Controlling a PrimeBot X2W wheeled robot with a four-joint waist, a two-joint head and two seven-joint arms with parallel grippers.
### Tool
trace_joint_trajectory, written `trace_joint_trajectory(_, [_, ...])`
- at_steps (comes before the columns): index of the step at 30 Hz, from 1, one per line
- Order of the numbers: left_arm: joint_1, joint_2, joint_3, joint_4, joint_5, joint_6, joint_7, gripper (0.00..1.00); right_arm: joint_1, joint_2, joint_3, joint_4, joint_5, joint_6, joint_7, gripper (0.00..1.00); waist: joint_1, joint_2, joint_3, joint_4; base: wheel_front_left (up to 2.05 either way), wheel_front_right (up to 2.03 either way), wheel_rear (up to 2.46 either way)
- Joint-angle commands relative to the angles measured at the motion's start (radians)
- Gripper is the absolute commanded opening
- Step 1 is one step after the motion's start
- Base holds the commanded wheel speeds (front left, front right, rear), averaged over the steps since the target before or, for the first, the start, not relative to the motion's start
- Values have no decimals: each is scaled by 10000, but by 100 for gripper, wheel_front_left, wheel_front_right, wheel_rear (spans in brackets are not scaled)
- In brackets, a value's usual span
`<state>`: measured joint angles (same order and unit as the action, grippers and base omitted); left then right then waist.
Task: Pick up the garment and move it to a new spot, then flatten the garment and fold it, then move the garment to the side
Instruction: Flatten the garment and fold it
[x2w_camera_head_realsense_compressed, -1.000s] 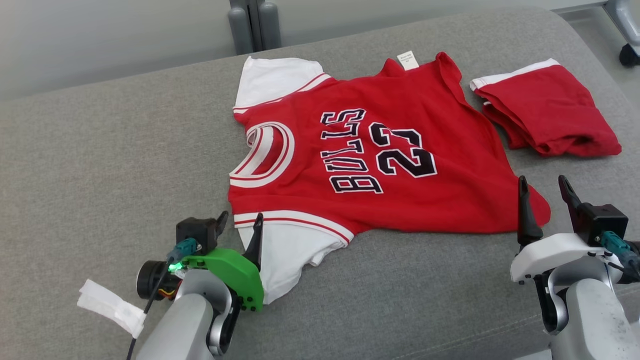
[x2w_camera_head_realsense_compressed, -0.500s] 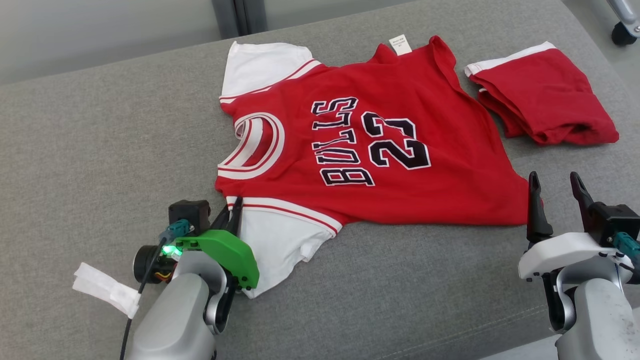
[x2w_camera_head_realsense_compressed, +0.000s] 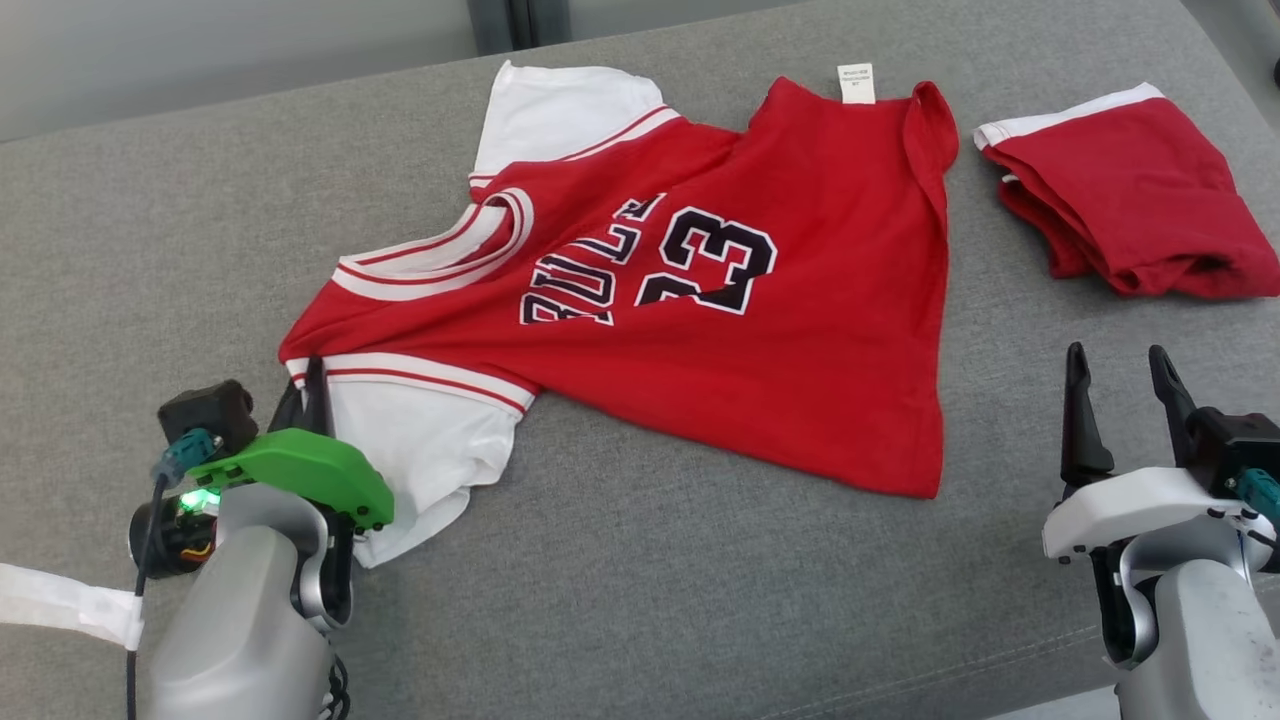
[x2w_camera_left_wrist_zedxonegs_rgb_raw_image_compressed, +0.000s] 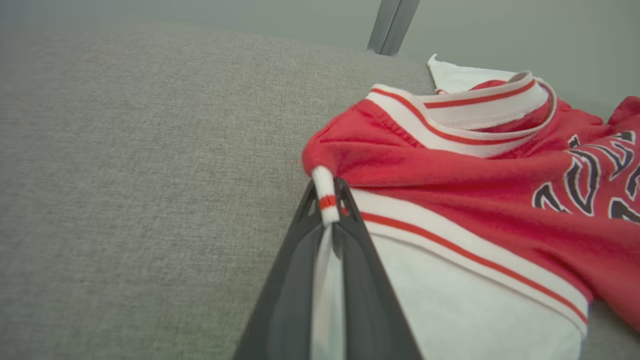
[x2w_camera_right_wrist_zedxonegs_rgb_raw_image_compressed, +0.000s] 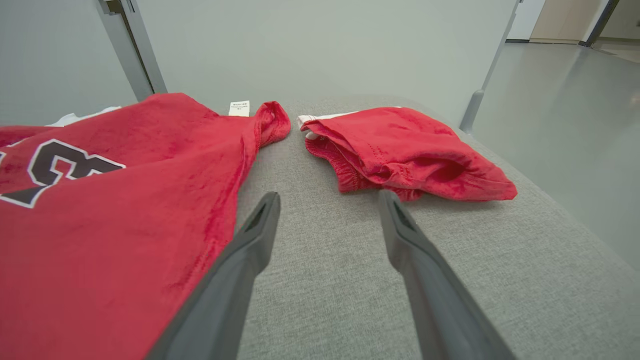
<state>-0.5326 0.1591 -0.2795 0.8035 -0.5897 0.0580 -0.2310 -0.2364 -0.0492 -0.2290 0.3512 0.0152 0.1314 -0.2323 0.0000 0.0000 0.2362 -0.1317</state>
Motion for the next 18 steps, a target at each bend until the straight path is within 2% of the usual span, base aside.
trace_joint_trajectory(1, [-74,162,153,39,-112,84,-91,0,-70,-24,-129,13,-53,-16,-88,100,0,0,33,9,0,0,0])
trace_joint_trajectory(5, [132,249,270,82,-161,30,-173,0,-86,-22,-399,-49,-160,-16,-136,100,0,0,6,24,0,0,0])
trace_joint_trajectory(6, [170,252,255,98,-144,7,-190,19,-83,-22,-424,-48,-170,-16,-151,100,0,0,-14,30,0,0,0])
trace_joint_trajectory(7, [213,232,211,99,-98,-29,-198,69,-77,-22,-448,-69,-180,-16,-161,100,0,0,-50,40,0,0,0])
trace_joint_trajectory(8, [251,203,176,85,-65,-52,-221,97,-63,-22,-446,-86,-176,-16,-160,100,0,0,-80,50,0,0,0])
trace_joint_trajectory(9, [301,165,163,47,-46,-55,-253,100,-42,-22,-410,-92,-142,-16,-179,100,0,0,-126,68,0,0,0])
trace_joint_trajectory(14, [623,55,254,-434,104,-111,-340,100,84,-24,-245,-142,-14,-16,-261,100,0,0,-374,188,0,0,0])
trace_joint_trajectory(18, [1153,16,540,-1454,403,-80,-345,100,249,-18,-68,-311,46,-16,-304,100,0,0,-622,332,0,0,0])
